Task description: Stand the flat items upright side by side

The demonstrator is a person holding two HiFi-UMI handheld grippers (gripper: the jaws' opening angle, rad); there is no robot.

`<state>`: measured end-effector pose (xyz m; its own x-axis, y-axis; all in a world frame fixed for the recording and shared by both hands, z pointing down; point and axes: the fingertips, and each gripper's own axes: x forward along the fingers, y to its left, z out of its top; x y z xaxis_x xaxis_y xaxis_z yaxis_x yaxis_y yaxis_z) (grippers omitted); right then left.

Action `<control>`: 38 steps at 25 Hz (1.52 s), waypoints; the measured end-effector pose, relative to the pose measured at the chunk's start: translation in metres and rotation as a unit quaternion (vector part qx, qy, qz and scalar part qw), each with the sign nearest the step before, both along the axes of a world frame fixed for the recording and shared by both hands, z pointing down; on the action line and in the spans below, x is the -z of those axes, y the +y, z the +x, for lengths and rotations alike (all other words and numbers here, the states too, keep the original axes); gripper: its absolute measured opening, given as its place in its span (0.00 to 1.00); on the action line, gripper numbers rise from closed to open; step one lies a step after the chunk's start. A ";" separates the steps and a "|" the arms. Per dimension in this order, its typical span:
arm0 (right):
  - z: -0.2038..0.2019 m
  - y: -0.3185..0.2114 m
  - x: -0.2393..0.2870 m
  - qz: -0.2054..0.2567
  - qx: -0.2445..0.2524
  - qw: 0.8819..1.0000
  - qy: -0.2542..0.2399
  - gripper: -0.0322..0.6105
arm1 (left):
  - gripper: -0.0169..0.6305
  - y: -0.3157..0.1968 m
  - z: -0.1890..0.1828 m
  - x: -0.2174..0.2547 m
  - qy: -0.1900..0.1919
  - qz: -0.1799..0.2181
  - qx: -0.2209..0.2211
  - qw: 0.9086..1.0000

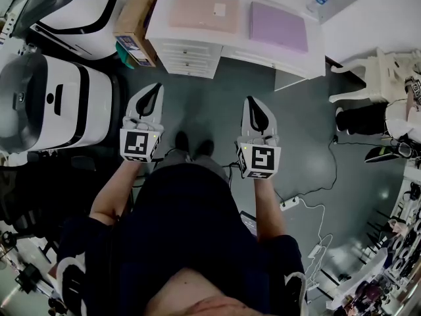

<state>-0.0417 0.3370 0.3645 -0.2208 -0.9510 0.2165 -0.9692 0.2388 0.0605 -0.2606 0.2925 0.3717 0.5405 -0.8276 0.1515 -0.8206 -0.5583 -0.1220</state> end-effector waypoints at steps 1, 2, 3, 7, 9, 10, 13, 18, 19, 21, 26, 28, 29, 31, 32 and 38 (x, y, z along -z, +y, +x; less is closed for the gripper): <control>0.001 0.000 0.001 0.001 -0.002 1.000 0.001 0.05 | 0.03 0.000 0.000 0.000 -0.001 0.000 0.000 1.000; 0.002 0.000 0.002 0.002 -0.003 1.000 0.002 0.05 | 0.03 0.000 0.000 -0.001 -0.003 0.000 0.001 1.000; 0.003 0.000 0.002 0.003 -0.004 1.000 0.002 0.05 | 0.03 0.000 -0.001 -0.001 -0.005 -0.001 0.002 1.000; 0.006 0.000 0.005 0.011 -0.006 1.000 0.006 0.05 | 0.03 0.000 0.001 0.000 -0.004 0.002 -0.004 1.000; 0.007 0.000 0.008 0.017 -0.003 1.000 0.006 0.07 | 0.03 0.000 0.003 0.002 -0.004 0.004 -0.005 1.000; 0.007 0.000 0.009 0.018 -0.002 1.000 0.006 0.08 | 0.03 0.000 0.004 0.002 -0.003 0.004 -0.006 1.000; 0.009 0.001 0.011 0.019 0.000 1.000 0.007 0.13 | 0.08 0.001 0.007 0.005 -0.001 0.007 -0.008 1.000; 0.012 0.001 0.014 0.021 0.008 1.000 -0.001 0.21 | 0.16 0.002 0.011 0.006 0.003 0.005 -0.016 1.000; 0.013 0.001 0.015 0.021 0.009 1.000 0.000 0.23 | 0.18 0.002 0.012 0.006 0.003 0.005 -0.018 1.000; 0.014 0.001 0.015 0.021 0.010 1.000 0.004 0.26 | 0.22 0.002 0.014 0.007 0.005 0.003 -0.022 1.000; 0.019 0.000 0.014 0.020 0.013 1.000 0.008 0.34 | 0.32 0.002 0.018 0.009 0.007 0.002 -0.028 1.000; 0.021 0.000 0.014 0.018 0.015 1.000 0.007 0.36 | 0.36 0.002 0.021 0.010 0.006 0.003 -0.033 0.999; 0.021 0.000 0.013 0.018 0.017 1.000 0.008 0.38 | 0.38 0.002 0.023 0.011 0.007 0.004 -0.035 0.999; 0.022 -0.001 0.013 0.017 0.021 1.000 0.010 0.42 | 0.43 0.002 0.025 0.012 0.007 0.004 -0.040 0.999; 0.022 -0.002 0.013 0.017 0.023 1.000 0.010 0.43 | 0.44 0.002 0.027 0.013 0.007 0.004 -0.042 0.999; 0.026 -0.003 0.015 0.011 0.041 0.999 0.000 0.52 | 0.54 0.003 0.039 0.017 0.015 0.005 -0.050 0.999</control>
<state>-0.0154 0.3343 0.3493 -0.2971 -0.9344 0.1964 -0.9466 0.3152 0.0674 -0.2213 0.2951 0.3549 0.6250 -0.7703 0.1263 -0.7639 -0.6369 -0.1039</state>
